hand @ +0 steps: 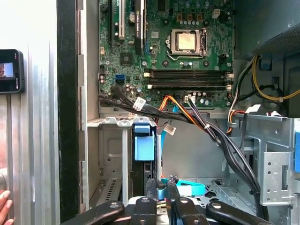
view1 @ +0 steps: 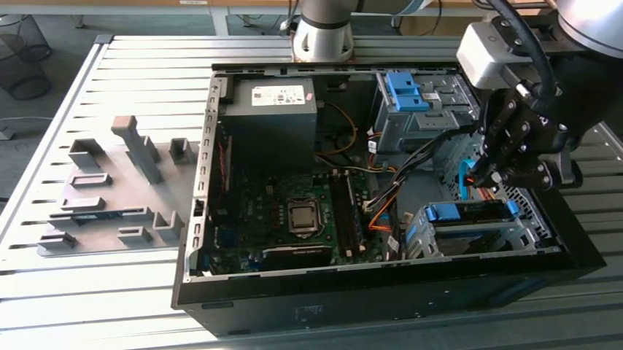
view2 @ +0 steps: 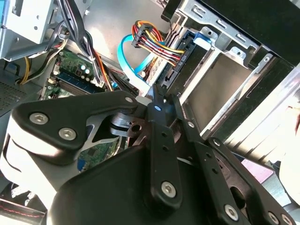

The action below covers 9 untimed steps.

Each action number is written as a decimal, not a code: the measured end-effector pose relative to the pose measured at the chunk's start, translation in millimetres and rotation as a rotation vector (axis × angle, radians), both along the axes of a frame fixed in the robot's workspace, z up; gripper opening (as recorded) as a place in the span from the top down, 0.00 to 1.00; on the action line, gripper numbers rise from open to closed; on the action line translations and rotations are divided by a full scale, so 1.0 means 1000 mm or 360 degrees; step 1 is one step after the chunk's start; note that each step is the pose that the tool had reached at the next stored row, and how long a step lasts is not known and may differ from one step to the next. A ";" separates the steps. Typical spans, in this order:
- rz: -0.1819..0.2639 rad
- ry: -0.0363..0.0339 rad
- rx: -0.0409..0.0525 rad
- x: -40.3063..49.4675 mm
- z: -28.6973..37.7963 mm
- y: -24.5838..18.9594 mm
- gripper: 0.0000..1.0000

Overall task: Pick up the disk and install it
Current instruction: 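Insert the second disk wire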

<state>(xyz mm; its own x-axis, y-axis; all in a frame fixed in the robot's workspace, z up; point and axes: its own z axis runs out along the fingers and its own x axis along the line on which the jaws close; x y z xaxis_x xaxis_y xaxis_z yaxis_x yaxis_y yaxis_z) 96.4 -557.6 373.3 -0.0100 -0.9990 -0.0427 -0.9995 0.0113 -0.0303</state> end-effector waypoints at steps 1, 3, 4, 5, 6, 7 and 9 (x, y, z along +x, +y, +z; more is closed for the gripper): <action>0.0002 -0.0005 0.0000 -0.0008 0.0005 0.0000 0.77; 0.0008 -0.0015 0.0000 -0.0024 0.0013 -0.0001 0.77; 0.0012 -0.0018 -0.0001 -0.0028 0.0013 -0.0005 0.77; 0.0015 -0.0020 -0.0003 -0.0031 0.0013 -0.0010 0.77; 0.0019 -0.0022 -0.0009 -0.0032 0.0014 -0.0015 0.77; 0.0023 -0.0022 -0.0014 -0.0034 0.0014 -0.0021 0.77; 0.0031 -0.0027 -0.0017 -0.0045 0.0014 -0.0036 0.77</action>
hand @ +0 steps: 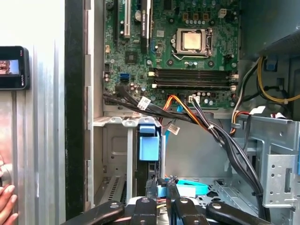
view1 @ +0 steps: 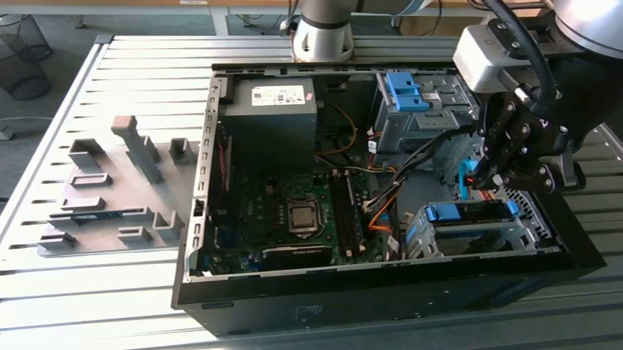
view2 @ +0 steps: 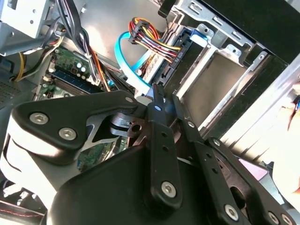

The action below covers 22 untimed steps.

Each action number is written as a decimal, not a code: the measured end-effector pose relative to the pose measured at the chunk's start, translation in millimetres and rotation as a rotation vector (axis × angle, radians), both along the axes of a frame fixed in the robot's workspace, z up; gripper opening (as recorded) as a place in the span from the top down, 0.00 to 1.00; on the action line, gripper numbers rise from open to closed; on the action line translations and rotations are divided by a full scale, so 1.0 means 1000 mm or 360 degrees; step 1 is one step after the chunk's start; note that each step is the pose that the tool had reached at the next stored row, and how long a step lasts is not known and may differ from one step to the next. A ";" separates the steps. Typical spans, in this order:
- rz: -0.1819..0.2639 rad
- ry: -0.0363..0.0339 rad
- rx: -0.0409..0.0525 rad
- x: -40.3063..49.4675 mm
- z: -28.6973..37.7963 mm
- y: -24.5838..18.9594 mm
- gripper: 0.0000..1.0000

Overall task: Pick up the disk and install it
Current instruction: 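Insert the second disk wire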

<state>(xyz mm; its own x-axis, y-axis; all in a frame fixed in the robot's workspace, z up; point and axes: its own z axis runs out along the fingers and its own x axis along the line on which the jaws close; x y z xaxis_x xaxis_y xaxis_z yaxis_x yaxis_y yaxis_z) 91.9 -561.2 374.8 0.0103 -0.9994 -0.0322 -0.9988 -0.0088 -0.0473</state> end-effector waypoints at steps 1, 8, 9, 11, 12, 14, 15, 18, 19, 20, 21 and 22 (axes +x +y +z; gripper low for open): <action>0.0003 -0.0005 0.0000 -0.0008 -0.0001 -0.0003 0.77; 0.0010 -0.0048 0.0021 -0.0102 -0.0013 -0.0007 0.77; 0.0011 -0.0055 0.0020 -0.0111 -0.0014 -0.0009 0.77; 0.0016 -0.0072 0.0021 -0.0114 -0.0023 -0.0009 0.77; 0.0018 -0.0079 0.0021 -0.0114 -0.0029 -0.0009 0.77; 0.0022 -0.0092 0.0021 -0.0113 -0.0045 -0.0010 0.77; 0.0023 -0.0094 0.0021 -0.0113 -0.0054 -0.0010 0.77; 0.0023 -0.0095 0.0021 -0.0113 -0.0061 -0.0010 0.84; 0.0022 -0.0095 0.0020 -0.0113 -0.0061 -0.0010 0.84; 0.0022 -0.0095 0.0021 -0.0113 -0.0062 -0.0010 0.85; 0.0022 -0.0095 0.0021 -0.0112 -0.0063 -0.0010 0.85; 0.0022 -0.0095 0.0021 -0.0105 -0.0064 -0.0012 0.85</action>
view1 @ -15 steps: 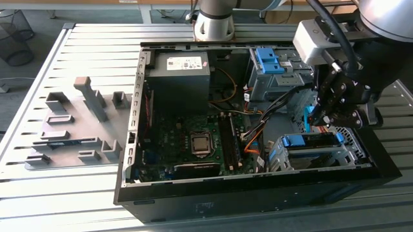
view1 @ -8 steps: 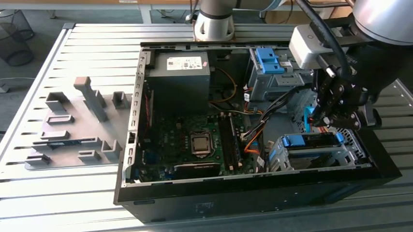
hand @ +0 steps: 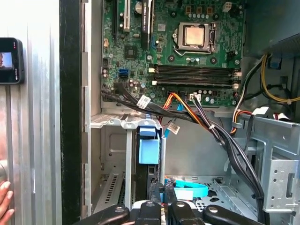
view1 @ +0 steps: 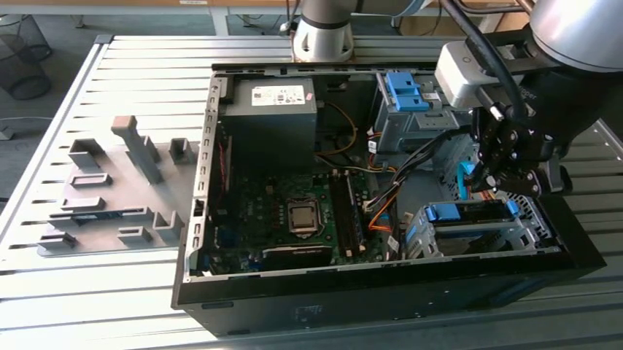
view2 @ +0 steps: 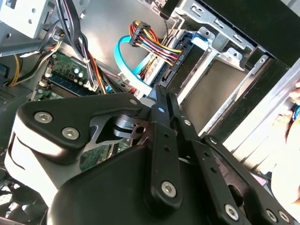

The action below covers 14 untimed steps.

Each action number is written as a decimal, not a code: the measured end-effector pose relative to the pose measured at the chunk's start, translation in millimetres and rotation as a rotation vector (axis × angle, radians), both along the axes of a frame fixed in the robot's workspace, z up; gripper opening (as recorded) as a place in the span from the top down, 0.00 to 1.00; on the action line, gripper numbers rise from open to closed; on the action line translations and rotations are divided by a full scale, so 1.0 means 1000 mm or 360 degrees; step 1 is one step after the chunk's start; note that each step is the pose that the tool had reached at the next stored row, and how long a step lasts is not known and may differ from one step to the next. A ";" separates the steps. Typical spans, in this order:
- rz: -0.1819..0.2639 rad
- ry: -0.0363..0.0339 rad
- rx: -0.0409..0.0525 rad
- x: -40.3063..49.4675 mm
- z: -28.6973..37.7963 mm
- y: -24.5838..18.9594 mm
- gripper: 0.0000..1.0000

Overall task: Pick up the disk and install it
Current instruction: 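Insert the second disk wire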

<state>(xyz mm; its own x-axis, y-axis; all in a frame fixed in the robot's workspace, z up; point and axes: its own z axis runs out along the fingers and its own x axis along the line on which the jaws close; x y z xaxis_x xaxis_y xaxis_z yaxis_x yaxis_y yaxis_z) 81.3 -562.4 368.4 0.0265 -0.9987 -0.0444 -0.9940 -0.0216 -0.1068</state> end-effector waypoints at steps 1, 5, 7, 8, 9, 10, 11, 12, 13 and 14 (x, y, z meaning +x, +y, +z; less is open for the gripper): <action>-0.0001 0.0000 0.0000 0.0011 -0.0001 -0.0002 0.85; -0.0015 0.0000 0.0004 0.0047 -0.0010 -0.0002 0.85; -0.0030 0.0000 0.0005 0.0058 -0.0021 -0.0001 0.85; -0.0043 0.0000 0.0005 0.0058 -0.0025 -0.0001 0.85; -0.0053 0.0001 0.0005 0.0058 -0.0028 -0.0001 0.85; -0.0063 0.0003 0.0005 0.0059 -0.0030 -0.0001 0.85; -0.0069 0.0006 0.0004 0.0059 -0.0029 -0.0002 0.85; -0.0073 0.0007 0.0004 0.0059 -0.0030 -0.0002 0.85; -0.0073 0.0008 0.0005 0.0059 -0.0030 -0.0002 0.85; -0.0074 0.0010 0.0005 0.0059 -0.0031 -0.0002 0.85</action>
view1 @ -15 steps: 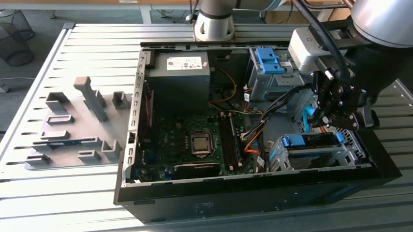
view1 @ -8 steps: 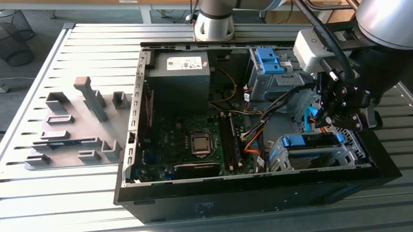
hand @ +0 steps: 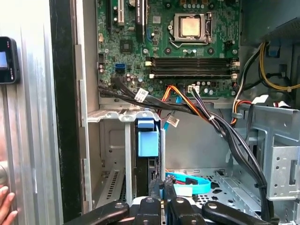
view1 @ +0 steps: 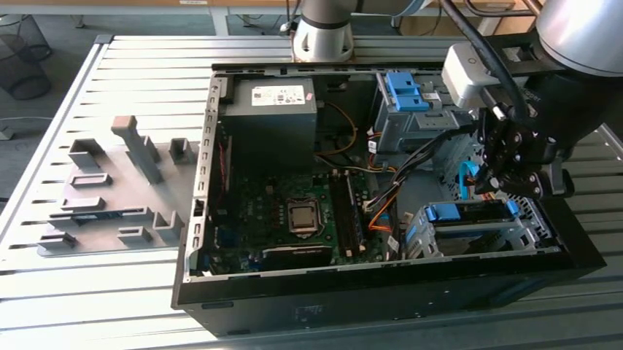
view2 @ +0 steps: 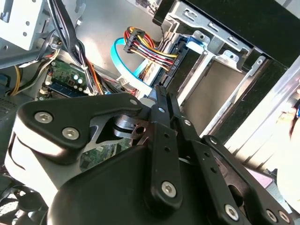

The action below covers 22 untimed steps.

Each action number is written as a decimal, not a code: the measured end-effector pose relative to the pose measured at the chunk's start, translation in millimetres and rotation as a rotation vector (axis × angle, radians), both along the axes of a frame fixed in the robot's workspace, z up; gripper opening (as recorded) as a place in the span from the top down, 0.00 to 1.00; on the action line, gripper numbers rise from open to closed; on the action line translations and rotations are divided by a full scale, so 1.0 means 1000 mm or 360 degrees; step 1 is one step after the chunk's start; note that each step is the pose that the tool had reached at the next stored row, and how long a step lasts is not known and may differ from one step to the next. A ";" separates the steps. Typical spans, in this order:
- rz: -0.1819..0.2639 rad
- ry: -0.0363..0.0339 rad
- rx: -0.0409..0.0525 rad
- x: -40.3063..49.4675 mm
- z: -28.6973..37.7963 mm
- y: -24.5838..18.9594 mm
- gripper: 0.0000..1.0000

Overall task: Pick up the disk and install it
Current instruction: 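Insert the second disk wire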

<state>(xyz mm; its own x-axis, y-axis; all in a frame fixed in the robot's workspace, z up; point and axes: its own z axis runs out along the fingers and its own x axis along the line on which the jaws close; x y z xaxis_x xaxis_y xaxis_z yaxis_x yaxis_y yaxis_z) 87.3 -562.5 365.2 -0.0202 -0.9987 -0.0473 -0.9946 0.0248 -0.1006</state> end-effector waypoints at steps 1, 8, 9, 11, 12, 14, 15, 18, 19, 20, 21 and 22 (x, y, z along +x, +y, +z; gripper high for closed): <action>0.0000 0.0010 0.0000 0.0004 -0.0001 0.0000 0.85; -0.0001 0.0102 0.0001 0.0049 -0.0002 0.0000 0.85; -0.0001 0.0104 0.0001 0.0061 -0.0003 0.0000 0.85; -0.0003 0.0107 0.0001 0.0091 -0.0006 0.0000 0.85; -0.0004 0.0107 0.0001 0.0100 -0.0011 0.0001 0.85; -0.0009 0.0108 0.0001 0.0119 -0.0025 0.0000 0.85; -0.0013 0.0108 0.0001 0.0128 -0.0035 0.0000 0.85; -0.0054 0.0107 0.0002 0.0133 -0.0075 0.0000 0.85; -0.0070 0.0108 0.0003 0.0135 -0.0087 0.0000 0.85; -0.0080 0.0107 0.0003 0.0137 -0.0095 0.0000 0.85; -0.0087 0.0107 0.0003 0.0141 -0.0099 0.0000 0.85; -0.0091 0.0108 0.0003 0.0145 -0.0101 0.0000 0.85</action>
